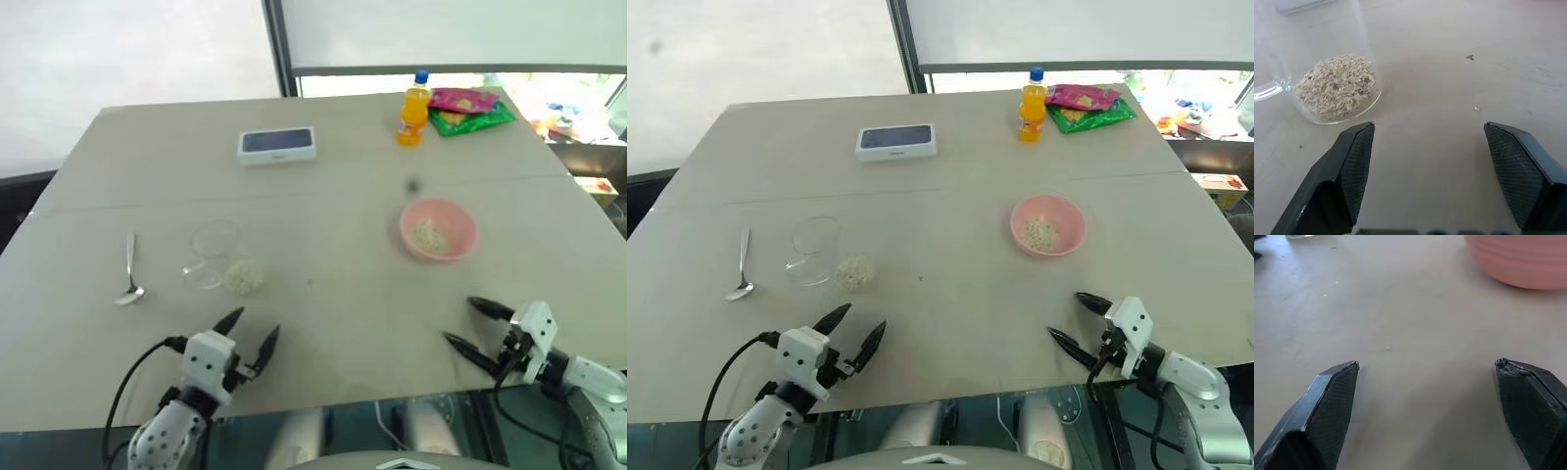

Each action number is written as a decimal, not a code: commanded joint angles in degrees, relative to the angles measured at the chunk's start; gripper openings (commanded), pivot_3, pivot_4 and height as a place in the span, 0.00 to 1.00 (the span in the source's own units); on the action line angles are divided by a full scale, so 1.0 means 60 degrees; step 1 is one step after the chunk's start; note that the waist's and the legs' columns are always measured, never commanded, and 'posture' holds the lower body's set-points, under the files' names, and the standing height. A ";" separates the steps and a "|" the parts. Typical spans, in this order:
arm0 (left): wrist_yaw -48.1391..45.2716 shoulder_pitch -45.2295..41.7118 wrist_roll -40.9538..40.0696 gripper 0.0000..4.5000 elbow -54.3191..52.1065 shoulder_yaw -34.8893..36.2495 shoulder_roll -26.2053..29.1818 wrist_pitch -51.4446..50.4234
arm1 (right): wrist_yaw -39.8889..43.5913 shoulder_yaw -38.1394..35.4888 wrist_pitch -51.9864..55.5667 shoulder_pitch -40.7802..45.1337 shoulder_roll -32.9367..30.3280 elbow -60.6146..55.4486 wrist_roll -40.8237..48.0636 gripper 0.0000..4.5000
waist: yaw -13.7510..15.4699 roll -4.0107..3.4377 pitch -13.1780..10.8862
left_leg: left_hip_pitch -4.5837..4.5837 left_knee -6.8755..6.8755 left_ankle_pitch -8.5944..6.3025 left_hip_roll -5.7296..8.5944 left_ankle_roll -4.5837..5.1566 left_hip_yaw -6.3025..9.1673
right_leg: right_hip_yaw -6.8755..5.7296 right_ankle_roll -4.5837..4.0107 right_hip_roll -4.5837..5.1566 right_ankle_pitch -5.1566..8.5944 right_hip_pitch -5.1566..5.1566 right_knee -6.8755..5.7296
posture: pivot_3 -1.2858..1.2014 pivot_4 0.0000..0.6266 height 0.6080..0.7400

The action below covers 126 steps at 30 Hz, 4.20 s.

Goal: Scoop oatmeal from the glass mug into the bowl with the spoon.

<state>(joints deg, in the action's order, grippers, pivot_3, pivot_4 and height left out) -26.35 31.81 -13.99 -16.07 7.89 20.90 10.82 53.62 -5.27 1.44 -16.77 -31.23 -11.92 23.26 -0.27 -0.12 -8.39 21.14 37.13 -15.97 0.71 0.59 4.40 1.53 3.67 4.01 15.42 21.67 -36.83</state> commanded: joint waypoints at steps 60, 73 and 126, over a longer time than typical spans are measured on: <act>0.1500 -0.7302 -0.0827 0.01 0.4341 0.4156 0.3641 -0.5320 | -0.0400 0.0768 0.2192 0.2674 -0.0615 -0.3086 0.1478 1.00 | -0.0034 0.0195 -0.0174 | 0.0055 0.0050 0.0032 0.0025 -0.0054 0.0071 | -0.0037 0.0022 0.0006 -0.0029 0.0094 -0.0167 | 0.52 0.24 1.00; 0.0604 -1.1159 -0.0240 0.01 0.2414 0.1486 0.3736 -0.4190 | -0.4113 -0.0064 0.5712 0.7160 0.0535 -0.1825 0.3085 1.00 | -0.0073 0.0232 -0.0188 | 0.0174 0.0058 0.0068 0.0080 -0.0111 0.0066 | -0.0037 0.0007 0.0018 -0.0047 0.0206 -0.0161 | 0.52 0.24 1.00; -0.3267 -1.2345 -0.2847 0.00 0.0099 -0.0794 0.2278 -0.8219 | -0.4620 -0.1294 0.7884 1.2276 0.2973 0.2126 0.5421 0.62 | -0.0392 0.0177 -0.0219 | 0.0294 0.0190 0.0098 0.0103 -0.0141 0.0058 | -0.0008 0.0006 -0.0001 -0.0045 0.0354 -0.0336 | 0.52 0.24 1.00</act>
<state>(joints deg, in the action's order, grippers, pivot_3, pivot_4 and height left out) -46.02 -42.36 -29.50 -12.66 1.45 34.19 -37.77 24.35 -12.32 48.68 56.18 -12.71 1.59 54.56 -2.62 0.94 -9.71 22.90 38.27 -15.38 1.33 -0.25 4.75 1.48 3.70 4.01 15.15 23.79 -38.85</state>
